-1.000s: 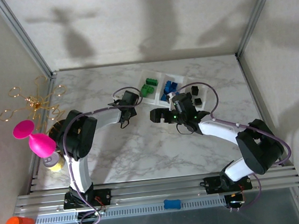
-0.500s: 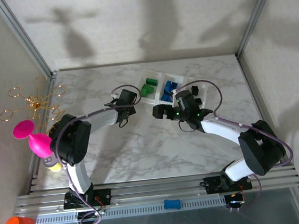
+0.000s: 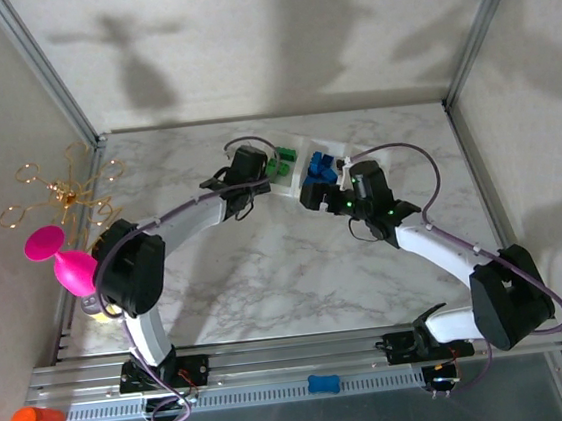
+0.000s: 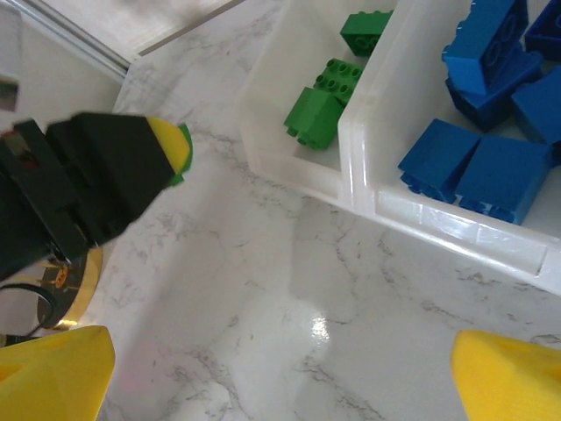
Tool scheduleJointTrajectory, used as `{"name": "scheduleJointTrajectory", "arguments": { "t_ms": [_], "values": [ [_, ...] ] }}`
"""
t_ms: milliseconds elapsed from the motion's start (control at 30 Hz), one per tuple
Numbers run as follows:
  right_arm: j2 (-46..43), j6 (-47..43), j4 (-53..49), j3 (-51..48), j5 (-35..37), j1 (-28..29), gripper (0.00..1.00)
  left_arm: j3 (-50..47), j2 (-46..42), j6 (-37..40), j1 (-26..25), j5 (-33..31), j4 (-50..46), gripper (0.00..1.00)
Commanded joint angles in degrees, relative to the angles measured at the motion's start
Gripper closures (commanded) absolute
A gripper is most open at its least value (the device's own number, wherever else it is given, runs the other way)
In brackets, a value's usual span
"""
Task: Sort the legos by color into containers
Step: Place the lego in the container.
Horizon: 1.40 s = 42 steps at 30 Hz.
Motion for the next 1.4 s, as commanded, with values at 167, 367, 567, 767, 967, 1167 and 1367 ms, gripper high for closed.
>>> {"name": "scheduleJointTrajectory", "arguments": {
  "t_ms": [167, 367, 567, 767, 967, 1167, 1367],
  "values": [
    [-1.9, 0.2, 1.1, -2.2, 0.0, -1.7, 0.01, 12.4, 9.9, 3.9, -0.3, 2.5, -0.8, 0.75],
    [-1.9, -0.3, 0.7, -2.1, -0.6, -2.6, 0.01, 21.2, 17.0, 5.0, 0.3, 3.3, -3.6, 0.74],
    [-1.8, -0.7, 0.6, -2.0, -0.9, -3.4, 0.01, 29.4, 23.7, 5.6, 0.7, 3.6, -6.8, 0.7],
    [-1.7, -1.0, 0.2, -1.5, -1.2, -4.2, 0.01, 34.0, 26.3, 5.2, 1.1, 4.4, -8.8, 0.61],
    [-2.0, -1.2, 0.2, -1.2, -1.1, -5.1, 0.01, 33.6, 24.0, 5.5, 1.1, 4.7, -9.1, 0.55],
    [-3.7, -2.4, -1.0, -0.1, 0.6, -6.7, 0.01, 26.9, 15.4, 5.5, 1.1, 5.2, -6.7, 0.53],
    [-5.5, -4.8, -6.5, 1.7, 17.0, -10.4, 0.01, 0.8, -5.0, 2.0, 2.1, -1.0, 7.3, 0.33]
  ]
}}
